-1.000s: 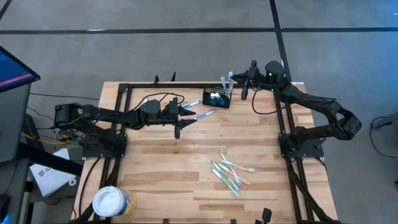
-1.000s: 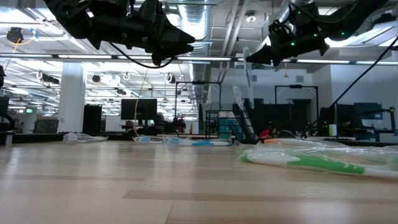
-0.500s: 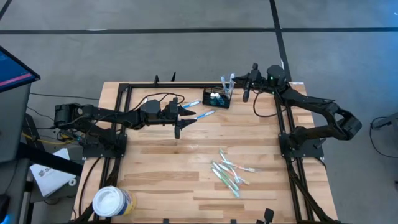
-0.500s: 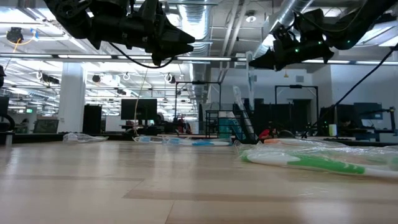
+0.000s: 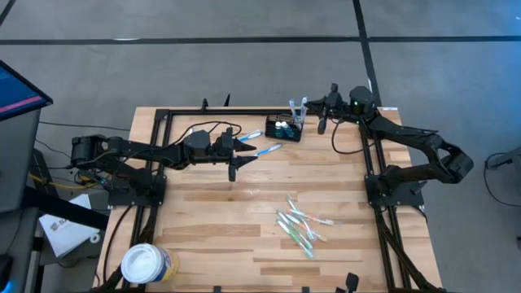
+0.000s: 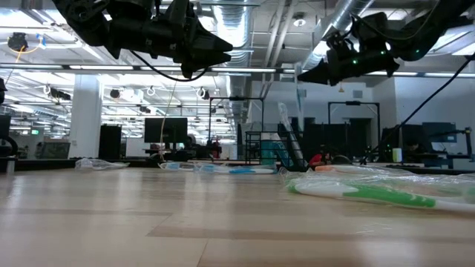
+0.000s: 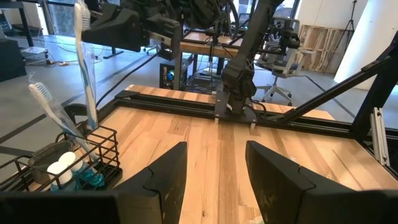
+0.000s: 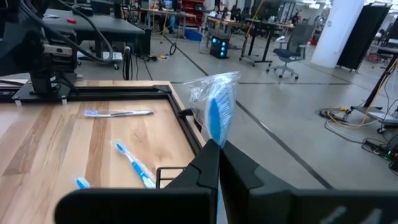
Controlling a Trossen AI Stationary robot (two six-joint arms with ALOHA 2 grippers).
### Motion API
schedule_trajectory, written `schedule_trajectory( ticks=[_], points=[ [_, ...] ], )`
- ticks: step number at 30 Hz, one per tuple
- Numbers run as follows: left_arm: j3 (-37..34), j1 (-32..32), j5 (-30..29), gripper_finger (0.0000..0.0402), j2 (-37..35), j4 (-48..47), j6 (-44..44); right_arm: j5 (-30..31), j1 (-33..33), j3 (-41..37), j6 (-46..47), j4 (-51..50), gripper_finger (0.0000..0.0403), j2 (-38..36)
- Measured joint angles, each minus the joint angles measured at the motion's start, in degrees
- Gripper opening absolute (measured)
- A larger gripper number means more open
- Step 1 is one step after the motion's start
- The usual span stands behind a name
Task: Pick & Place toothbrushing station
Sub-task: Put the blue toothbrush into the mesh organizer
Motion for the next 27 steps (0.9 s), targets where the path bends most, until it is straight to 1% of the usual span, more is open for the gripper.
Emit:
schedule_trajectory(
  ticks=[5, 11, 27],
  points=[
    [0.0, 0.0, 0.0, 0.0156, 0.0, 0.0, 0.0, 0.0, 0.0, 0.0, 1.4, 3.1, 0.0, 0.0],
    [0.0, 0.0, 0.0, 0.0156, 0.0, 0.0, 0.0, 0.0, 0.2, 0.0, 1.4, 3.3, 0.0, 1.0],
    [0.0, 0.0, 0.0, 0.0156, 0.0, 0.0, 0.0, 0.0, -0.3, 0.0, 2.1, 6.3, 0.0, 10.4]
  ],
)
